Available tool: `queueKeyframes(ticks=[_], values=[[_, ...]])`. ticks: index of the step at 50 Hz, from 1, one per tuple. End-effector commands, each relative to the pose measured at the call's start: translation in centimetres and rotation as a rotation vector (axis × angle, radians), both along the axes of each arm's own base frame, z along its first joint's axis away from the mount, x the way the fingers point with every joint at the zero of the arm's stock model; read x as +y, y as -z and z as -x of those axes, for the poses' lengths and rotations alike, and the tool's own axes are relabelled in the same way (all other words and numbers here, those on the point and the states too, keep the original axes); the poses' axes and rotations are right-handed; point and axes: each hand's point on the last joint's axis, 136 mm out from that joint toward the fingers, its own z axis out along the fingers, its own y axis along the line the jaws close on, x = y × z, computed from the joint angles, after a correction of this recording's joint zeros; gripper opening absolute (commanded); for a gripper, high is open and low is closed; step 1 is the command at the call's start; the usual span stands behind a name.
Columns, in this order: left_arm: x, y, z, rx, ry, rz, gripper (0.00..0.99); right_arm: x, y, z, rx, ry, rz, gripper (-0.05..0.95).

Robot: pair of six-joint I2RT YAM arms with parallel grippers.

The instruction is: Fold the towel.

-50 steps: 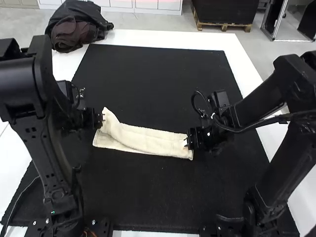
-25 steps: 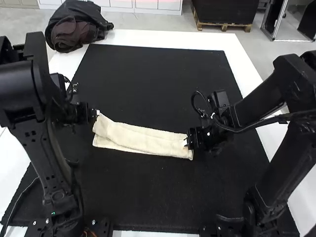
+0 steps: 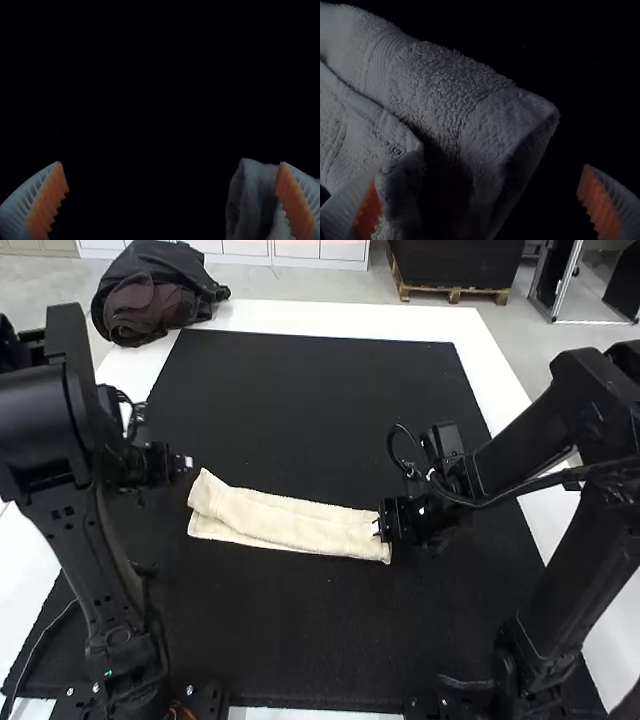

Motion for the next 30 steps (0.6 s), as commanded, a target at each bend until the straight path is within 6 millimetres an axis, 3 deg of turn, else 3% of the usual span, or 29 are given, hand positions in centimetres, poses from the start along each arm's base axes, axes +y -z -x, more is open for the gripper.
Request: queueKeyframes(ticks=[1, 8, 11, 14, 17, 18, 30], values=[[2.0, -3.4, -0.8, -0.097, -0.057, -0.023, 0.967, 0.9, 1.0, -0.3, 0.021, -0.023, -0.005, 0.89], [2.7, -4.1, -1.0, -0.112, -0.08, -0.022, 0.967, 1.1, 1.3, -0.5, 0.033, -0.027, -0.003, 0.89], [2.7, -4.1, -1.0, -0.111, -0.078, -0.021, 0.967, 1.3, 1.3, -0.6, 0.038, -0.031, -0.011, 0.75], [2.7, -4.0, -0.9, -0.108, -0.079, -0.018, 0.967, 1.4, 1.3, -0.5, 0.04, -0.038, -0.02, 0.44], [2.7, -4.0, -0.9, -0.108, -0.081, -0.017, 0.967, 1.6, 1.1, -0.6, 0.031, -0.049, -0.027, 0.02], [2.7, -4.0, -0.9, -0.108, -0.081, -0.017, 0.967, 1.7, 1.0, -0.7, 0.024, -0.048, -0.03, -0.03], [2.7, -3.9, -0.8, -0.106, -0.087, -0.01, 0.967, 2.0, -0.2, -1.1, 0.011, -0.048, -0.043, -0.02]])
